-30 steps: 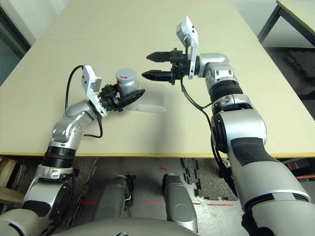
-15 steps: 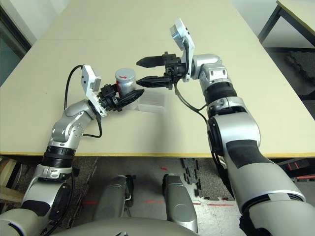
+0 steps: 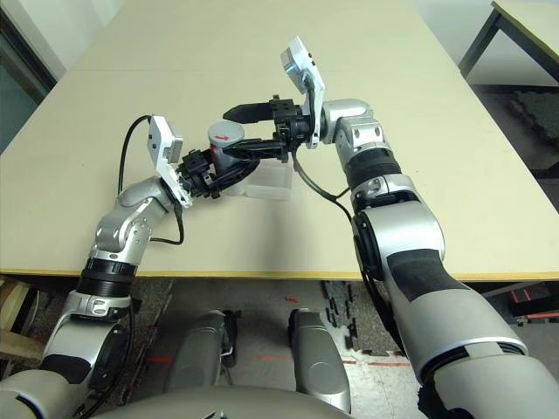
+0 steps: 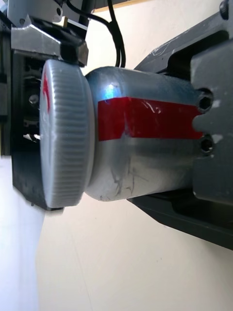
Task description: Pour the medicine from the bottle into the box.
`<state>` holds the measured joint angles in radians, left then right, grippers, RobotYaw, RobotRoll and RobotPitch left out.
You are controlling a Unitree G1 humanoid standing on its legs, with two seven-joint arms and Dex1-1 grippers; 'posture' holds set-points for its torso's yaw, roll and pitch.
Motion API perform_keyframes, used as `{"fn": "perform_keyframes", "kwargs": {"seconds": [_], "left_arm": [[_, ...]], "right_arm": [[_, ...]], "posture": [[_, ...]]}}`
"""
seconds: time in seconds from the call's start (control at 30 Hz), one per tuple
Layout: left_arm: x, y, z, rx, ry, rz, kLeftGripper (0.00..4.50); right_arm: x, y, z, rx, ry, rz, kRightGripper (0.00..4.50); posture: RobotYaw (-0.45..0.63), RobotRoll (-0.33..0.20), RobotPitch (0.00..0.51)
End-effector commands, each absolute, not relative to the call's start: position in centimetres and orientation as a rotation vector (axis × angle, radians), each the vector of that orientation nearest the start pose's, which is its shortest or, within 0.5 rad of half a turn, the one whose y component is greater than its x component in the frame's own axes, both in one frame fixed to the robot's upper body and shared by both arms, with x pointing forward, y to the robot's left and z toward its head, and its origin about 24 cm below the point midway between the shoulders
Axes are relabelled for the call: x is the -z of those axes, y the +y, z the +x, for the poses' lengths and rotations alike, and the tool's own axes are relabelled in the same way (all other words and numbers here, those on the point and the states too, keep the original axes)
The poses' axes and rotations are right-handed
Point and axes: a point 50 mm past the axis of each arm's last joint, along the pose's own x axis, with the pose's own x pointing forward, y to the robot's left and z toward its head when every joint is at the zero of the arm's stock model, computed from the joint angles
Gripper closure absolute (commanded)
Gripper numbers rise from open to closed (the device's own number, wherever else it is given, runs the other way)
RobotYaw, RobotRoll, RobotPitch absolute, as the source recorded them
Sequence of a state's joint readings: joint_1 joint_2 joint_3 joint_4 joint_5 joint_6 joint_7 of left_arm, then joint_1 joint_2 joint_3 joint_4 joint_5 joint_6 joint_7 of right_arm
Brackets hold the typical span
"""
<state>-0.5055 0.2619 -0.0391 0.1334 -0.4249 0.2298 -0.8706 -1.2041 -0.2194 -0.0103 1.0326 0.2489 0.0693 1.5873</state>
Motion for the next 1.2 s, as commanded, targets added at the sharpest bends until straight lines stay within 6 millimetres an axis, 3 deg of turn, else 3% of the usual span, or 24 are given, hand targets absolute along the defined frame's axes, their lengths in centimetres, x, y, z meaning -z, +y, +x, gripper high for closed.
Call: {"fn": "perform_keyframes", "kwargs": {"seconds": [0.03,0.27,0.47,0.57,0.83,1.2], "left_arm": [[-14.3,11.5,31.4,1.072,-0.161,-0.055,1.79],[-14.1,11.6,31.4,1.065,-0.157,-0.059,1.79],[-14.0,11.6,31.4,1.053,-0.159,-0.065,1.79],[-14.0,11.6,31.3,1.048,-0.161,-0.068,1.79],[-14.2,12.2,31.6,1.011,-0.172,-0.074,1.79],[-14.4,12.9,32.2,0.954,-0.178,-0.053,1.79]], "right_arm": [[-21.3,-8.3,37.2,-1.681,-0.079,-0.067,1.92],[-22.1,-8.8,37.4,-1.644,-0.100,0.094,1.92],[-22.9,-11.0,38.0,-1.495,-0.103,0.182,1.92],[-22.6,-12.9,38.6,-1.343,-0.042,0.082,1.92],[-21.8,-20.3,39.2,-0.903,0.139,-0.119,1.92],[-20.1,-26.8,37.7,-0.648,0.321,-0.291,1.92]], "posture": [[-0.03,0.000,0.141],[-0.03,0.000,0.143],[-0.03,0.000,0.149],[-0.03,0.000,0.153],[-0.04,0.000,0.162],[-0.04,0.000,0.165]]}}
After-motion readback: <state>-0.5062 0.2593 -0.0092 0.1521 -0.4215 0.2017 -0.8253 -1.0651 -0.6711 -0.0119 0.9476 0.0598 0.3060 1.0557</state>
